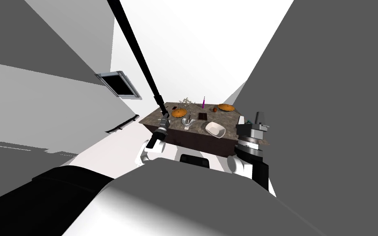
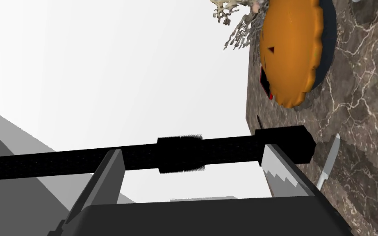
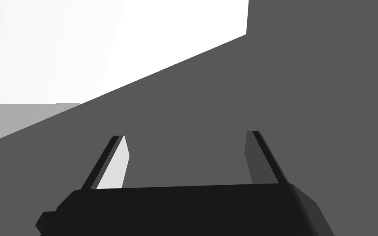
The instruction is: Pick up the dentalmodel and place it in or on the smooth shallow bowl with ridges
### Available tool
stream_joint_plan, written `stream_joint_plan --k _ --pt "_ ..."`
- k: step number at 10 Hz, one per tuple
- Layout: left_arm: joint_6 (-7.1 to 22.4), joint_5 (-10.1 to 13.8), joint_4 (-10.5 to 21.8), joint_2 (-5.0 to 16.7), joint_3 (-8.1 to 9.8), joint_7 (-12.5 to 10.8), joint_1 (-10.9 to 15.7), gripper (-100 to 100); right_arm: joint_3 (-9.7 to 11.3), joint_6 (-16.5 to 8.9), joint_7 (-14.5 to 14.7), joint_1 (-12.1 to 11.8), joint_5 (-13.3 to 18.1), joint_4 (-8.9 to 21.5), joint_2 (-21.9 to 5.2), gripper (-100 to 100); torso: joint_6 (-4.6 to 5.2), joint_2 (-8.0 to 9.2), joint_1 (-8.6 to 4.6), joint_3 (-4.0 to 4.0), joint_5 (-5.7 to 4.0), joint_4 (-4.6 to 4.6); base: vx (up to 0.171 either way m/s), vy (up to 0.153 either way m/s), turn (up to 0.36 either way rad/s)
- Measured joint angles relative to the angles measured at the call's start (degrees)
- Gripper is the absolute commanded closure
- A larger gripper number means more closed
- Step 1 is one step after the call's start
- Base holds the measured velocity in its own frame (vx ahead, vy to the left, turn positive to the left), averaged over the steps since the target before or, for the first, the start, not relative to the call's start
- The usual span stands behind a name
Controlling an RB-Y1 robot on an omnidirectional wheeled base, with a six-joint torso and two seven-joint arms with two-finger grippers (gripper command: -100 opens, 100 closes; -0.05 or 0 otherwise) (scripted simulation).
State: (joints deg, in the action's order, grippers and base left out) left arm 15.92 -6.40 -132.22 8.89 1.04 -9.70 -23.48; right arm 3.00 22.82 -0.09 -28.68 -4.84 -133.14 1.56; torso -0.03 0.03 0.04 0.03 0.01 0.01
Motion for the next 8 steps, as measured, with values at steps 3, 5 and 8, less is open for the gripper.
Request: stream_joint_plan --k 3,5,8 --pt "4.6 -0.6 -0.2 0.3 0.17 -0.7 0.7 -100 0.0 0.0 0.0 0.0 0.0 0.0 0.0 0 0.00 -0.01 -0.01 -0.01 0.00 0.00 -0.010 0.001 -0.067" --pt "7.8 -1.1 -0.3 0.6 0.36 -1.3 1.0 -100 0.0 0.0 0.0 0.0 0.0 0.0 0.0 0 0.00 -0.01 0.00 0.00 0.00 0.00 -0.012 0.003 -0.122" --pt "12.6 -1.9 0.1 0.7 0.48 -2.0 2.0 -100 0.0 0.0 0.0 0.0 0.0 0.0 0.0 0 -0.01 -0.02 0.00 -0.01 0.00 -0.01 -0.008 0.002 -0.065"
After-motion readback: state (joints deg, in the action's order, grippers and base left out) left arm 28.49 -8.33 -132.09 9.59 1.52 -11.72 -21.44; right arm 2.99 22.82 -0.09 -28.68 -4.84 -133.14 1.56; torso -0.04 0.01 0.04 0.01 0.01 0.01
